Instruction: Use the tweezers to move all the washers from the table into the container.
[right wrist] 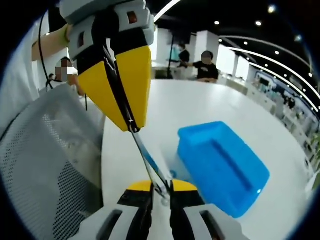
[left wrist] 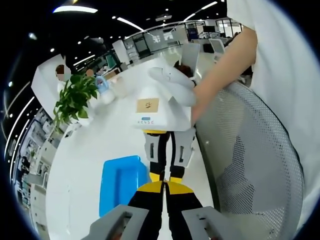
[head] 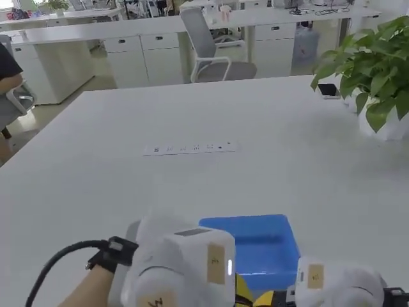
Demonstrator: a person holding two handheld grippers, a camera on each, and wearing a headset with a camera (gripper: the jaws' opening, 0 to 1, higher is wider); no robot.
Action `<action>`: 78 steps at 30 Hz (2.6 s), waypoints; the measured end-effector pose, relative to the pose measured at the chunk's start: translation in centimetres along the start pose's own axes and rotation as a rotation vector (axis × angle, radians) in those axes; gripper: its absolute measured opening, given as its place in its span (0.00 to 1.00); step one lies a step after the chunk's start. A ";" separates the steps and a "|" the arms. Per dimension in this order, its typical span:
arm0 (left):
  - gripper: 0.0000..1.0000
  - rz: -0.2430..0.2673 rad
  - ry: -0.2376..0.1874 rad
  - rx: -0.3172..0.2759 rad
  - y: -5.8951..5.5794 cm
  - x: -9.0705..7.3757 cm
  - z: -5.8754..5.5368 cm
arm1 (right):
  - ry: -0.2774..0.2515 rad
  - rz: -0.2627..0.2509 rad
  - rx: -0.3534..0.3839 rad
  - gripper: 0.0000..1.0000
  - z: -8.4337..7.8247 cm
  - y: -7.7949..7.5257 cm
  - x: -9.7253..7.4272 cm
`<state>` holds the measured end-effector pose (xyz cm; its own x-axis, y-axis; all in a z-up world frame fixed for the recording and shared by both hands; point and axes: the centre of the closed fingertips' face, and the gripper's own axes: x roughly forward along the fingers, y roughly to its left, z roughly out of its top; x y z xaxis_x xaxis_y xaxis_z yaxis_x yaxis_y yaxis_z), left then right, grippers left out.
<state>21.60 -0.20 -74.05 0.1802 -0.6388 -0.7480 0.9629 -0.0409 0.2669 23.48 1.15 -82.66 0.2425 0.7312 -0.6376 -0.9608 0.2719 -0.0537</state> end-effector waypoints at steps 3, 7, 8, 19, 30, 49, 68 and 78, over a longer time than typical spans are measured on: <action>0.00 -0.014 -0.012 -0.022 0.4 0.2 0.3 | -0.005 0.011 0.016 0.08 0.0 0.1 -0.1; 0.00 -0.033 0.008 -0.021 0.8 0.7 0.1 | 0.020 0.013 0.016 0.08 -0.7 0.1 -0.1; 0.00 -0.039 0.010 -0.021 0.8 0.8 0.1 | 0.023 0.012 0.011 0.08 -0.8 0.1 -0.1; 0.00 -0.095 0.040 -0.016 1.4 1.3 0.3 | 0.029 0.020 0.026 0.09 -0.9 0.1 0.0; 0.00 -0.140 0.038 -0.102 0.9 1.8 -0.2 | -0.038 0.033 0.057 0.06 0.3 0.1 -0.5; 0.00 -0.127 -0.077 -0.221 0.7 2.4 0.5 | -0.040 0.032 0.072 0.05 0.2 0.0 -0.6; 0.21 -0.071 -0.156 -0.364 1.0 2.8 0.6 | -0.050 0.031 0.137 0.05 -0.1 -0.4 -0.8; 0.49 0.257 -0.301 -0.661 2.0 -1.7 -3.1 | -0.080 0.020 0.224 0.05 0.0 -0.8 -0.8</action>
<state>23.80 3.12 -74.14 0.4433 -0.7514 -0.4887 0.8351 0.5444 -0.0795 24.11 0.33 -82.11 0.2420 0.7825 -0.5738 -0.9139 0.3825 0.1362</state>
